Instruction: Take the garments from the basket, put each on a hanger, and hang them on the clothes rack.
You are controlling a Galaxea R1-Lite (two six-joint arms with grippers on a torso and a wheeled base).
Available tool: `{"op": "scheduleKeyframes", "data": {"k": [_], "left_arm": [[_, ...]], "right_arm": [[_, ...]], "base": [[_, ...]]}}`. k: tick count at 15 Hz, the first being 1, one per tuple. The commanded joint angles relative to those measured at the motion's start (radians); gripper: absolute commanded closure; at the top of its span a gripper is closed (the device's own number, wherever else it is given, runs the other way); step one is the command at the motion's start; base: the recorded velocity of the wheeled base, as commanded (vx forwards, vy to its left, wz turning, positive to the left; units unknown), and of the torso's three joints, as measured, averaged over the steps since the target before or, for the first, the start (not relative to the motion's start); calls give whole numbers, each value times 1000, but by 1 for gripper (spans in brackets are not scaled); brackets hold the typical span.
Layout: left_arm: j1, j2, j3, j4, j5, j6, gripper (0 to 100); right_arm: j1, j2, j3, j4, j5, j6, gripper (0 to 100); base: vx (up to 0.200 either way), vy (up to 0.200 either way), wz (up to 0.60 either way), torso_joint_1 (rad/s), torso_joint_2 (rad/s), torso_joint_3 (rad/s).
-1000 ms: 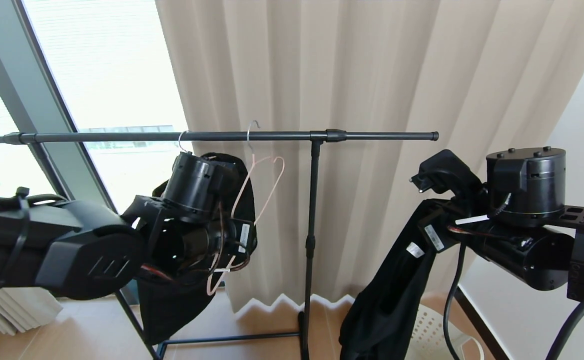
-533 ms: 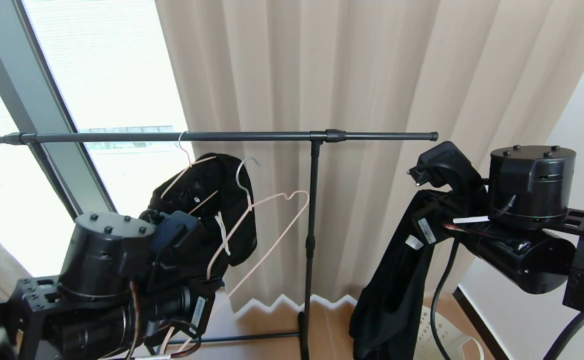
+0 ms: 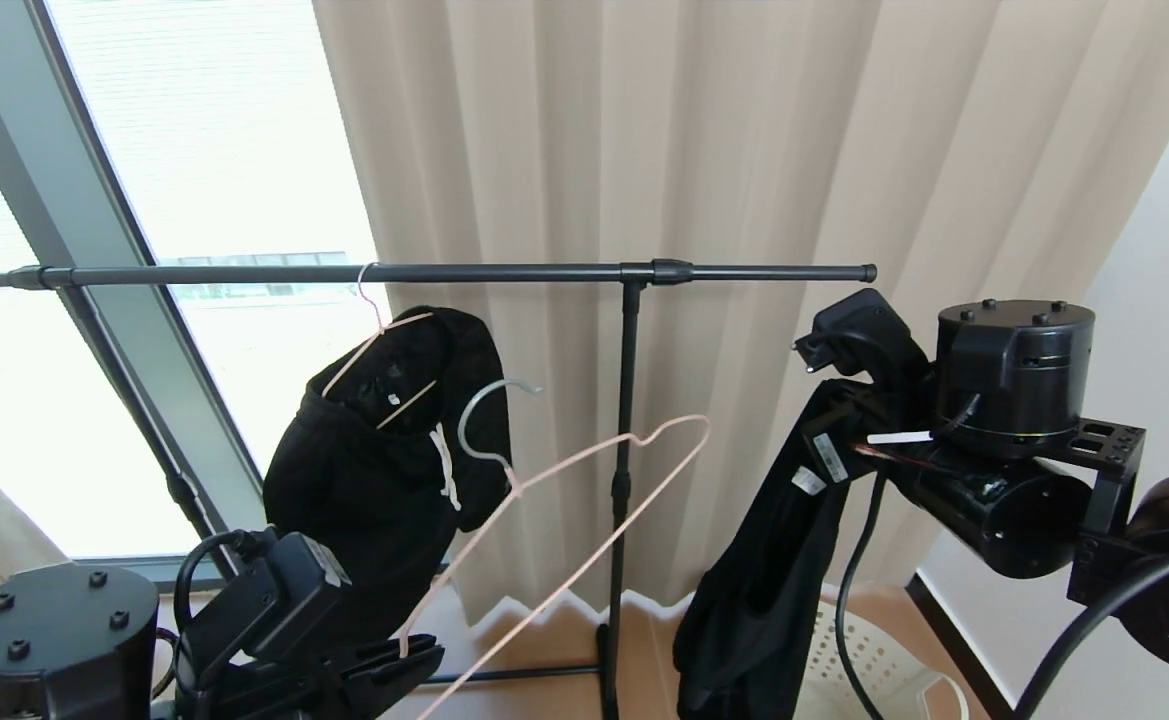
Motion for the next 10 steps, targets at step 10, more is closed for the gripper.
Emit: {"op": "scheduleKeyframes", "data": {"k": [10], "left_arm": [[-66,30,27,-20,-66,27,100]], "right_arm": [[74,101,-24,-63,-25,16,100]], "base": [[0,0,0,0,0,0]]}}
